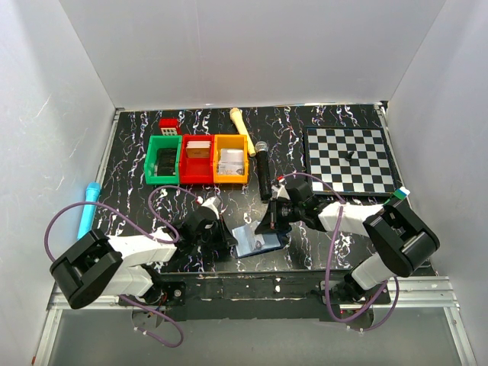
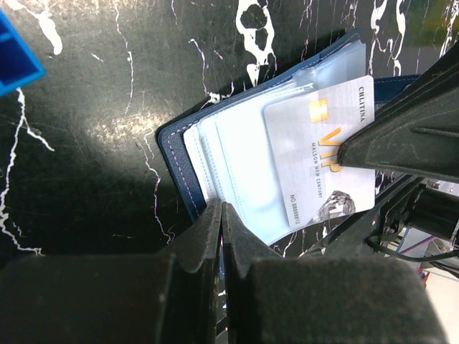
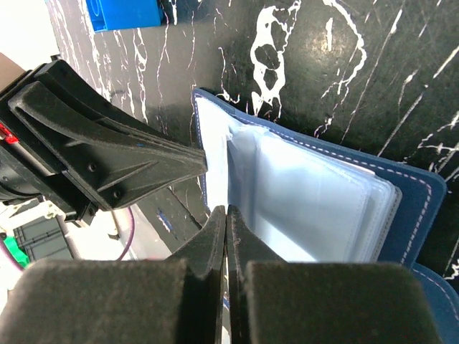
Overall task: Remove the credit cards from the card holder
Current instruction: Remove the credit card from the card holder.
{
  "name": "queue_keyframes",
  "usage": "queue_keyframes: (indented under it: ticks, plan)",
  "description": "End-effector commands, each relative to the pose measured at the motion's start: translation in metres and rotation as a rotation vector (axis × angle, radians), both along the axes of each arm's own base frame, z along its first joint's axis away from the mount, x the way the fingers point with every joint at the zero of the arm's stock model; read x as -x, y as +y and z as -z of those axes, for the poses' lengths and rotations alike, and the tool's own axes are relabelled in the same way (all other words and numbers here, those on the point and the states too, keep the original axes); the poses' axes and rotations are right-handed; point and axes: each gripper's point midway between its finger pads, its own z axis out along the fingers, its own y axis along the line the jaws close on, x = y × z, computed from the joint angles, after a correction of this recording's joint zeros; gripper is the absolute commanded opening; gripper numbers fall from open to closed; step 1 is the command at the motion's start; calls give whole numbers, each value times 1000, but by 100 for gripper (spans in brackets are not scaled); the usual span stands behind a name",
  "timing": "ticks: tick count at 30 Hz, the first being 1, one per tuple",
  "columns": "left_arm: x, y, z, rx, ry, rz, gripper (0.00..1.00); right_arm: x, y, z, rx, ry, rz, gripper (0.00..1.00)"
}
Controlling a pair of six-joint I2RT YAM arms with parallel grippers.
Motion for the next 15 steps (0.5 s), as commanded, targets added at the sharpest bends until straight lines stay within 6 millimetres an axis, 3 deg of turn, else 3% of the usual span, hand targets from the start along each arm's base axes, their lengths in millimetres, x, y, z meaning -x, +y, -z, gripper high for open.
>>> queue_keyframes:
  ticks: [1, 8, 15]
  plan:
    - [24, 32, 31, -143, 77, 4, 0, -2, -3, -10, -11, -32, -9, 1]
    - [21, 29, 25, -132, 59, 7, 0, -8, -17, -13, 27, -41, 25, 1]
    - [17, 26, 15, -127, 32, 24, 0, -12, -24, -42, 26, -93, 28, 1]
